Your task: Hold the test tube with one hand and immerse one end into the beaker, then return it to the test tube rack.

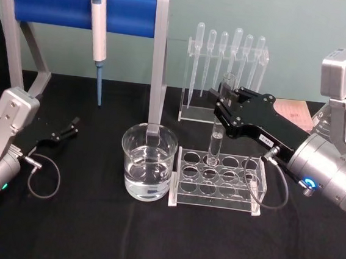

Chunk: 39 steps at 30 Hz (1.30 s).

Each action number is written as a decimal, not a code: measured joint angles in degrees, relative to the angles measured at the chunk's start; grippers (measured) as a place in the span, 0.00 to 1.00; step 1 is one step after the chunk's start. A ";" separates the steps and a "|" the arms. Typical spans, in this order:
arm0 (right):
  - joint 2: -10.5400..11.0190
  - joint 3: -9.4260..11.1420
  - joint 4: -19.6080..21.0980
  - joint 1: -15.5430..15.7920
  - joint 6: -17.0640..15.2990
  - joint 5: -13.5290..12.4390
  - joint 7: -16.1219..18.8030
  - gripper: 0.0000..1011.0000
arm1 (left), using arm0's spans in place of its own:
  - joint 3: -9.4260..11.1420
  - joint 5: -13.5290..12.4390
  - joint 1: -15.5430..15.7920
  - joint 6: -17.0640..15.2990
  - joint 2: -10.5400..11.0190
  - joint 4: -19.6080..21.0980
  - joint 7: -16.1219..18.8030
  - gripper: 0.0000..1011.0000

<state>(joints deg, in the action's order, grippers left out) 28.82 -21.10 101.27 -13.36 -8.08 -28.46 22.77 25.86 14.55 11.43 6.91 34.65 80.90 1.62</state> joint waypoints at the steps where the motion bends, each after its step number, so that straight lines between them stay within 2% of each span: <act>1: 0.00 0.00 0.00 0.00 0.00 0.00 0.00 0.22 | 0.00 0.00 0.00 0.00 0.00 0.00 0.00 0.99; 28: 0.00 0.00 0.00 0.00 0.00 0.00 0.00 0.22 | 0.00 0.00 0.00 0.00 0.00 0.00 0.00 0.99; 32: 0.31 0.07 1.40 0.23 -0.29 0.21 -0.43 0.22 | 0.00 0.00 0.00 0.00 0.00 0.00 0.00 0.99; 35: 0.45 -0.43 2.58 -0.31 -1.39 1.30 -1.15 0.22 | 0.00 0.00 0.00 0.00 0.00 0.00 0.00 0.99; 39: -0.55 -1.73 2.73 -2.33 -2.33 2.12 -1.14 0.22 | 0.00 -0.01 0.00 0.00 0.00 0.00 0.00 0.99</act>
<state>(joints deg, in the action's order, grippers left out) 28.28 -22.83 104.00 -15.69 -10.42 -26.35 21.63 25.86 14.55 11.43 6.91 34.65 80.90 1.62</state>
